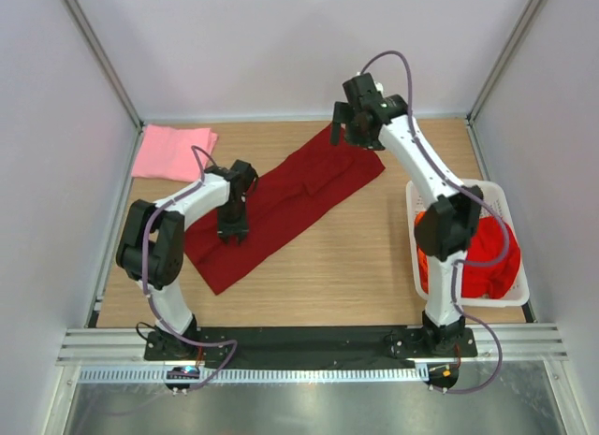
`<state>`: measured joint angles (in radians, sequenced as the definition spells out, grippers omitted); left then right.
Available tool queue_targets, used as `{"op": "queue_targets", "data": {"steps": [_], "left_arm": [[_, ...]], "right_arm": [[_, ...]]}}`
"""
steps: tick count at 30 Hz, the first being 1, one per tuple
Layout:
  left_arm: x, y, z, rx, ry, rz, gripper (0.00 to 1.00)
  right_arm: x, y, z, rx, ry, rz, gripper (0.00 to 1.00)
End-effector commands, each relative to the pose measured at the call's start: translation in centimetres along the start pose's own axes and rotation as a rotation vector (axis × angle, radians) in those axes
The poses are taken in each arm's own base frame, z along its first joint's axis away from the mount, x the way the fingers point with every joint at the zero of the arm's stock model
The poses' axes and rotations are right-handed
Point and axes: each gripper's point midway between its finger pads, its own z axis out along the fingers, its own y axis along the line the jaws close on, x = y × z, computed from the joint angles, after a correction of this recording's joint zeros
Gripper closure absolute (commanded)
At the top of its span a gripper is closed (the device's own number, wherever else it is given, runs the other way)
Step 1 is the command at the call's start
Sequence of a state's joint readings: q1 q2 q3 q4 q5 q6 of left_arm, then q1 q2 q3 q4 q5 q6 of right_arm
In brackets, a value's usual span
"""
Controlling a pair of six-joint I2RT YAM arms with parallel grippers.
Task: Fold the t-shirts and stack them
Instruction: Fold the tshirt
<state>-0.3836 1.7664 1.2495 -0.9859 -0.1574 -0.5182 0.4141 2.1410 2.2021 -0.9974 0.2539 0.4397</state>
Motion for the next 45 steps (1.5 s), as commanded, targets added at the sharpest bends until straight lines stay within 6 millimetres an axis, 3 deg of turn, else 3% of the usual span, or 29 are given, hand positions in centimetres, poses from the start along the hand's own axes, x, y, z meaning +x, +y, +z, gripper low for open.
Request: {"op": "queue_targets", "data": {"steps": [1,2,3,4,5,6,11,14,19,23,28,29,32,35,37,40,41,43,45], "left_arm": [[-0.5,-1.2,0.9,0.045,-0.004,-0.048,0.68],[0.0,-1.2,1.5,0.038,0.013,-0.055,0.69],[0.3,-1.3,1.9,0.035,0.023,-0.061,0.69],[0.7,-1.4,2.2,0.038,0.041,-0.065,0.69],[1.2,-1.6,2.5,0.043,0.059,-0.078,0.69],[1.3,-1.8,2.9,0.044,0.065,-0.08,0.69],[3.1,-1.6,5.0,-0.037,0.112,-0.094,0.69],[4.7,-2.7,5.9,-0.069,0.132,-0.084,0.69],[8.0,-7.0,6.7,-0.044,0.18,-0.08,0.69],[10.0,-11.1,5.8,0.01,0.184,-0.058,0.69],[12.4,-19.1,2.9,0.174,0.188,0.009,0.68],[12.7,-21.6,1.5,0.234,0.168,0.049,0.68],[12.5,-24.2,-1.2,0.3,0.1,0.115,0.64],[11.5,-23.5,-4.1,0.332,0.022,0.13,0.54],[10.9,-22.7,-7.0,0.383,-0.039,0.152,0.46],[9.9,-21.3,-10.7,0.443,-0.141,0.173,0.39],[9.7,-20.7,-11.5,0.452,-0.162,0.175,0.39],[8.8,-18.6,-13.1,0.45,-0.209,0.159,0.38],[7.6,-16.9,-13.5,0.435,-0.236,0.13,0.38]], "right_arm": [[5.1,-0.8,-4.3,-0.037,0.156,-0.046,0.06],[5.2,-1.0,-6.0,-0.06,0.142,-0.032,0.06],[7.7,-1.5,-5.5,-0.048,0.196,-0.044,0.06],[8.0,-1.4,-5.6,-0.063,0.184,-0.038,0.06],[8.3,-1.4,-7.0,-0.093,0.168,-0.028,0.07],[10.3,-2.0,-6.5,-0.084,0.211,-0.035,0.06],[13.0,-2.9,-7.5,-0.119,0.236,-0.042,0.07],[14.2,-4.0,-8.2,-0.113,0.245,-0.086,0.06],[15.0,-5.4,-9.2,-0.115,0.231,-0.133,0.05],[15.3,-6.3,-9.1,-0.127,0.248,-0.109,0.05],[14.9,-8.6,-9.4,-0.043,0.25,-0.099,0.05],[14.7,-8.8,-9.4,-0.033,0.246,-0.088,0.05],[14.7,-9.6,-9.2,-0.01,0.245,-0.065,0.05],[15.3,-8.8,-8.1,-0.031,0.289,-0.056,0.05],[15.1,-8.2,-7.4,-0.04,0.296,-0.044,0.05],[13.9,-7.0,-5.5,-0.049,0.29,-0.028,0.05],[12.6,-6.3,-5.2,-0.062,0.266,-0.018,0.05],[12.0,-5.3,-3.1,-0.061,0.283,0.007,0.05],[9.8,-3.9,-2.1,-0.074,0.24,0.028,0.05]]}}
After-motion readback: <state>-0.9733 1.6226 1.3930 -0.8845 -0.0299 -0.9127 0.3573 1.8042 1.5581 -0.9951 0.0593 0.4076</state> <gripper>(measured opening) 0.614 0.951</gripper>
